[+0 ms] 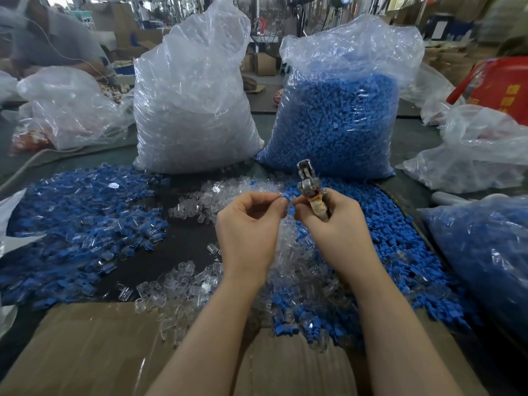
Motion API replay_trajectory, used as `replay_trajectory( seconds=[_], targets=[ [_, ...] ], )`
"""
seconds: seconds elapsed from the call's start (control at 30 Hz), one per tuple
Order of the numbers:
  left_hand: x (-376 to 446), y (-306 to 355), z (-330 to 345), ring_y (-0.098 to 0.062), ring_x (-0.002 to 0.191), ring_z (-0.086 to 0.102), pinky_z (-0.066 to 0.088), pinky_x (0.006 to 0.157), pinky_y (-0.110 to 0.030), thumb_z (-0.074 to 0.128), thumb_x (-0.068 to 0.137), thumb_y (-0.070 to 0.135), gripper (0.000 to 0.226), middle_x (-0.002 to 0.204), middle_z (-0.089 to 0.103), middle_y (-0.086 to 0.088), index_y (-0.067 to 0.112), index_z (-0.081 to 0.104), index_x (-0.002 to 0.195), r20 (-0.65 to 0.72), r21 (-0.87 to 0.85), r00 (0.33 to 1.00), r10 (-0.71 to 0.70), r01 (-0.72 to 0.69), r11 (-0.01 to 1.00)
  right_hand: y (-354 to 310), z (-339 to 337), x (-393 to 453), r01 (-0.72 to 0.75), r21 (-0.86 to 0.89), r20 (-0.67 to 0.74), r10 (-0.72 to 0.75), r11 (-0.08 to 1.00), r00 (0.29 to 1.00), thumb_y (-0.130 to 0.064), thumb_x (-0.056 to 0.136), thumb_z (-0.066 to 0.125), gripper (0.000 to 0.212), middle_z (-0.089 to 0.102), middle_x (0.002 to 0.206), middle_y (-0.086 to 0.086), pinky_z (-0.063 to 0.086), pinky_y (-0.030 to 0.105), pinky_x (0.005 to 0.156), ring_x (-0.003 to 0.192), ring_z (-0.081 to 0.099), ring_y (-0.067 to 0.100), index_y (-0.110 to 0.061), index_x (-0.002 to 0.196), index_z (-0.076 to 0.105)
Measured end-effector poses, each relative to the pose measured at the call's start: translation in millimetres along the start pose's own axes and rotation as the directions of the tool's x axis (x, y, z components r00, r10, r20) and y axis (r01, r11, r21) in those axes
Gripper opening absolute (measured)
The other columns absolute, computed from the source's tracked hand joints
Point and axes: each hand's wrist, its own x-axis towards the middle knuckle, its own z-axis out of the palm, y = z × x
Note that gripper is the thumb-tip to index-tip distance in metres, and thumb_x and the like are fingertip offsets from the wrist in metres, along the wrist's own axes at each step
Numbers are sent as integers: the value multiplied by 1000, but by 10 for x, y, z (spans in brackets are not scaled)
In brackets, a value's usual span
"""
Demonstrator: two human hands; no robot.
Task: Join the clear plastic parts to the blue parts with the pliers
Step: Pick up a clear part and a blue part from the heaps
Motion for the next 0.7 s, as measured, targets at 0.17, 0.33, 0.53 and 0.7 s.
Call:
replay_trajectory(
  seconds=[0.17,0.33,0.53,0.7],
  targets=[
    [35,0,-40,-14,72,73,57,70,-20,75,83,2,17,75,75,1,18,71,80,4,-97,1000,-6,6,995,67,-105,12,-1,-129,94,14,992,995,-24,89,67,6,68,77,0,53,43,70,75,63,22,-18,87,66],
    [29,-8,-48,-11,73,72,56,71,-19,73,84,0,18,77,75,2,18,71,82,50,-106,998,41,-36,994,43,-78,-10,39,-184,176,-6,982,984,-26,90,67,13,68,80,3,52,44,71,76,62,23,-14,92,63],
    [31,-5,-59,-5,72,70,54,70,-17,72,84,-3,16,75,74,6,14,71,84,90,-132,992,86,-74,989,26,-78,-17,56,-179,231,-14,982,973,-25,91,65,9,68,80,2,53,46,74,77,62,22,-16,93,62],
    [37,1,-81,-3,69,68,53,68,-14,71,83,-4,14,72,73,6,10,71,84,127,-159,986,112,-91,983,17,-69,-29,76,-187,237,-30,979,971,-20,91,63,3,67,80,4,53,49,72,76,62,24,-17,92,63]
  ],
)
